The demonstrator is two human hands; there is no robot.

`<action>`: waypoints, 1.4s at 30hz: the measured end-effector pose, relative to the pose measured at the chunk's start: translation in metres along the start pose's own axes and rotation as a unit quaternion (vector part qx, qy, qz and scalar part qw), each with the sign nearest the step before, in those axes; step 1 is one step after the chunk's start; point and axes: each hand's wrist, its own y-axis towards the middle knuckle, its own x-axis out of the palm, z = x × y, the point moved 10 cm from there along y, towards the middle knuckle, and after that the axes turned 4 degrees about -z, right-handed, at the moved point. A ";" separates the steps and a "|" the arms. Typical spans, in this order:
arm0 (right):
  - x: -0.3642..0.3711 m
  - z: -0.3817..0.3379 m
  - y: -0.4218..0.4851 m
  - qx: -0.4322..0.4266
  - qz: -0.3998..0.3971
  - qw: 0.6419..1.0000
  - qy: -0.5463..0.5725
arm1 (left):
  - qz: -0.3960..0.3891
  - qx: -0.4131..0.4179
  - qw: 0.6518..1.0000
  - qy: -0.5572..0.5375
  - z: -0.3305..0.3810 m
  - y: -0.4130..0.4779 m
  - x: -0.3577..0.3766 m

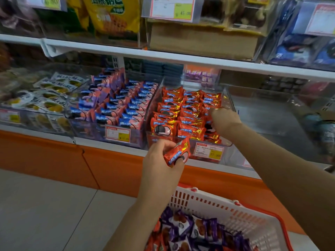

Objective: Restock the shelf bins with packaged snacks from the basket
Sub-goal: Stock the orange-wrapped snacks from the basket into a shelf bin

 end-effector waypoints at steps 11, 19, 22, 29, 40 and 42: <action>0.000 0.001 0.009 -0.002 0.031 0.999 -0.014 | -0.050 -0.009 0.999 -0.001 -0.006 0.002 0.025; -0.001 0.001 0.003 -0.019 0.034 0.999 -0.026 | -0.051 -0.041 0.997 -0.035 -0.016 0.004 0.030; -0.011 0.005 -0.015 -0.042 0.063 0.996 0.040 | -0.049 -0.046 0.997 -0.037 -0.018 0.005 0.032; -0.020 -0.029 -0.098 -0.210 0.007 0.927 0.310 | -0.048 0.019 0.999 -0.016 -0.001 0.005 0.036; -0.005 -0.026 -0.126 -0.186 -0.049 0.922 0.336 | -0.080 0.117 0.990 0.017 0.020 0.002 0.051; -0.007 -0.011 -0.121 -0.146 -0.038 0.933 0.327 | -0.062 0.140 0.984 0.086 0.023 0.009 0.048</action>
